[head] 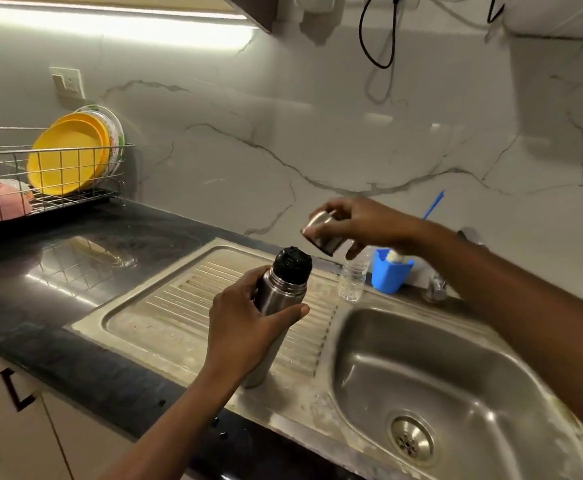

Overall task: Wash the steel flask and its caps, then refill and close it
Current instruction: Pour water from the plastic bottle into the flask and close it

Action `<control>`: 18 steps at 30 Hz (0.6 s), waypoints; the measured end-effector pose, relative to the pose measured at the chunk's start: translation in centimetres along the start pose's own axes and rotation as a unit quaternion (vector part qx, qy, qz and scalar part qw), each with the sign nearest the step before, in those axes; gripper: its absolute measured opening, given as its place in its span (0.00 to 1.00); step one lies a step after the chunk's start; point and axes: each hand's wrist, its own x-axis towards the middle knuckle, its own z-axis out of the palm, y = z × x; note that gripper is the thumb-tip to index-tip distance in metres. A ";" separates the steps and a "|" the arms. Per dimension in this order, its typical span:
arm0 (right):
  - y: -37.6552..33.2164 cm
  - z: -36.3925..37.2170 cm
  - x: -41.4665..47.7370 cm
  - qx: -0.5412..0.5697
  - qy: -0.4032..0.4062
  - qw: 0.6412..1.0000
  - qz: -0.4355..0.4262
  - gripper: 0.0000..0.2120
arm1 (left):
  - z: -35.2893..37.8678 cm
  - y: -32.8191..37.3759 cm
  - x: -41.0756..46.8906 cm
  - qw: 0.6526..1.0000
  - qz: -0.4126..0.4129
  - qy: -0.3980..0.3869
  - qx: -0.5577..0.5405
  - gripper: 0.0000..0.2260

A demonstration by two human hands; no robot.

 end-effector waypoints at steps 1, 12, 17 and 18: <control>-1.4 -1.0 -1.1 0.023 -0.025 0.999 -0.022 0.23 | 0.1 0.2 -0.1 1.000 0.003 0.000 0.002 0.34; -6.4 -0.3 -3.6 -0.224 -0.132 0.954 -0.151 0.27 | 0.8 1.4 -0.8 1.000 0.012 0.012 0.022 0.32; -5.6 1.2 -3.0 -0.244 -0.138 0.947 -0.159 0.26 | 1.2 1.5 -0.9 0.999 0.017 0.004 0.037 0.34; -5.5 1.5 -2.9 -0.247 -0.136 0.946 -0.159 0.26 | 1.2 1.4 -0.9 0.999 0.018 0.004 0.038 0.35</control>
